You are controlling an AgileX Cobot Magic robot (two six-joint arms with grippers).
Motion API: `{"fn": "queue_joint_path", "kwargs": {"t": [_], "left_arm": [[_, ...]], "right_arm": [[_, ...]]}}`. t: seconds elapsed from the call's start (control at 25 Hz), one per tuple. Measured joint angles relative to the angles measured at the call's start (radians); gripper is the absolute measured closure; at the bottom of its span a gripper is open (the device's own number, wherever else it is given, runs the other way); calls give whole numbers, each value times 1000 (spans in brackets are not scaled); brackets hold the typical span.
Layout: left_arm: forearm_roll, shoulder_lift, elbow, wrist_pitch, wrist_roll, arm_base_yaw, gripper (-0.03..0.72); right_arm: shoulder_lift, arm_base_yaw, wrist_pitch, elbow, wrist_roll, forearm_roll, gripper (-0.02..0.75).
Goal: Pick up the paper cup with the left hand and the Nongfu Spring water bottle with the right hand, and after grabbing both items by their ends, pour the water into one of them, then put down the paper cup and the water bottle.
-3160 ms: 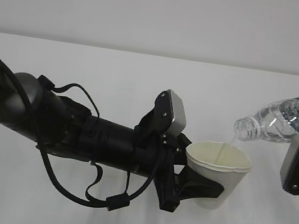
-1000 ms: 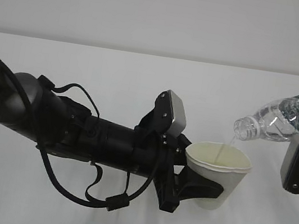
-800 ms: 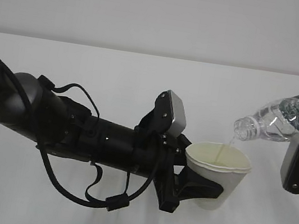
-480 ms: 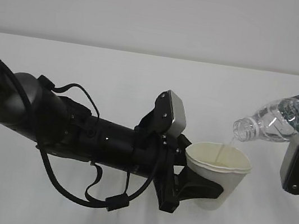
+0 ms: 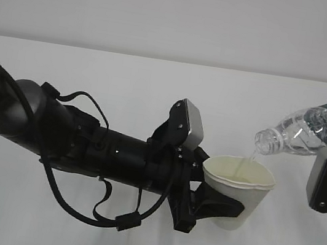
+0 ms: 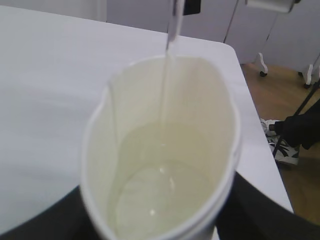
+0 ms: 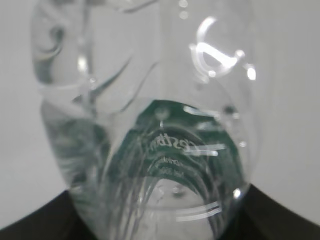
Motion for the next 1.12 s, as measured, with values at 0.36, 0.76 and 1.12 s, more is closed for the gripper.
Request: {"fn": "queue_joint_path", "kwargs": {"t": [0.36,0.76,1.12], "left_arm": [[0,0,0,0,0,0,286],[0,0,0,0,0,0,287],[0,0,0,2,0,0,287]], "right_arm": [[0,0,0,0,0,-5,317],[0,0,0,-3,0,-8,317],[0,0,0,-3,0,-8,317]]}}
